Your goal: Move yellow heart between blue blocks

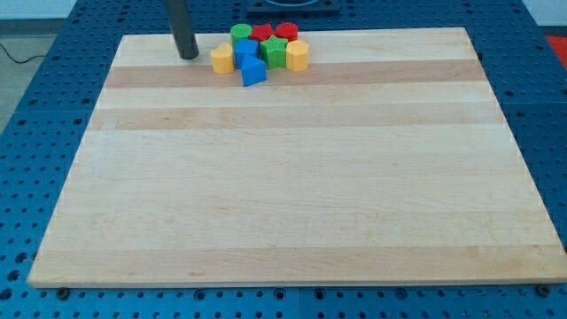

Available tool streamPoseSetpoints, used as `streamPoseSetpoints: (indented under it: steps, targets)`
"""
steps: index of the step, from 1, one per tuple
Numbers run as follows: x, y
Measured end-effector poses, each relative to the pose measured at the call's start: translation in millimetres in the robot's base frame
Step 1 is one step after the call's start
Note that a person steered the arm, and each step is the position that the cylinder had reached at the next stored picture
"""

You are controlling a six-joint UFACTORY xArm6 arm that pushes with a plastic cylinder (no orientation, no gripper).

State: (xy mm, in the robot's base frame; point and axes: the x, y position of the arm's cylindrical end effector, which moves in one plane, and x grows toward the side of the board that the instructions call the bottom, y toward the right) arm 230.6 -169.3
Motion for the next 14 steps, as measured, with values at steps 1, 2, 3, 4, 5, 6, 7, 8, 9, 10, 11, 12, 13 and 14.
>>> streamPoseSetpoints:
  steps: [1, 2, 3, 4, 5, 6, 7, 8, 9, 10, 11, 12, 13, 14]
  targets:
    - [-1.2, 15.0]
    - [14.3, 26.1]
    - [39.0, 29.5]
    - [67.5, 32.9]
    - [79.5, 34.8]
    - [79.5, 35.0]
    - [67.9, 6.0]
    - [35.8, -9.0]
    - [27.5, 6.4]
    - [46.9, 21.6]
    - [57.5, 44.8]
    - [57.5, 69.7]
    - [65.4, 65.7]
    - [90.5, 60.4]
